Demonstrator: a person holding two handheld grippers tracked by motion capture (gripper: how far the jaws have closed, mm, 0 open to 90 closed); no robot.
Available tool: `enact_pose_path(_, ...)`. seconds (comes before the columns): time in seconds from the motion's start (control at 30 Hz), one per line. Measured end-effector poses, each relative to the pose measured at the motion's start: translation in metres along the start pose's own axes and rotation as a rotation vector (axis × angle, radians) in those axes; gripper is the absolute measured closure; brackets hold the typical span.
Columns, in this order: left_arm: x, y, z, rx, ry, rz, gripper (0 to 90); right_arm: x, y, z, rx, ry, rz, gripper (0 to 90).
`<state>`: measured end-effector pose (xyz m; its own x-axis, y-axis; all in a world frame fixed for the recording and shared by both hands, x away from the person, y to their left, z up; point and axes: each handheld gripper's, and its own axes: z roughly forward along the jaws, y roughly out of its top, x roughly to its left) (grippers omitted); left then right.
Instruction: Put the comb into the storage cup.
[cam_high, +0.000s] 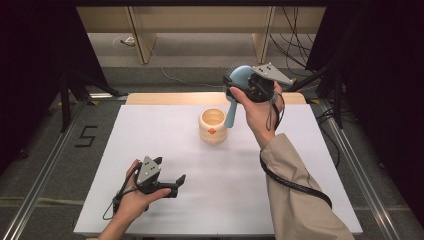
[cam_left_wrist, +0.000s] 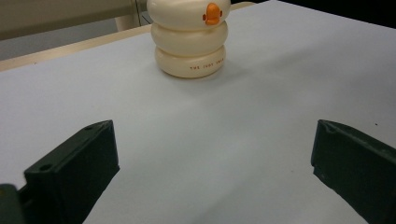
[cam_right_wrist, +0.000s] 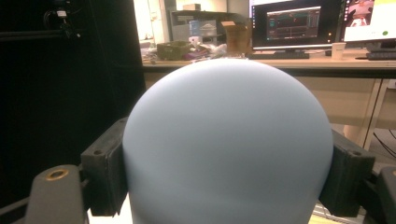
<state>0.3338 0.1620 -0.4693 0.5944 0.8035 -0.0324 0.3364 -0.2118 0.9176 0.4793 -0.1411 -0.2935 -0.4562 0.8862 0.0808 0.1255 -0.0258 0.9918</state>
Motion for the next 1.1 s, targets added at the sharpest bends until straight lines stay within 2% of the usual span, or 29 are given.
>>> enact_pose_path(1.1, 0.0, -0.001, 0.001, 0.001, 0.0, -0.004, 0.2, 0.002, 0.005, 0.013, -0.03, -0.006, -0.005, 20.4)
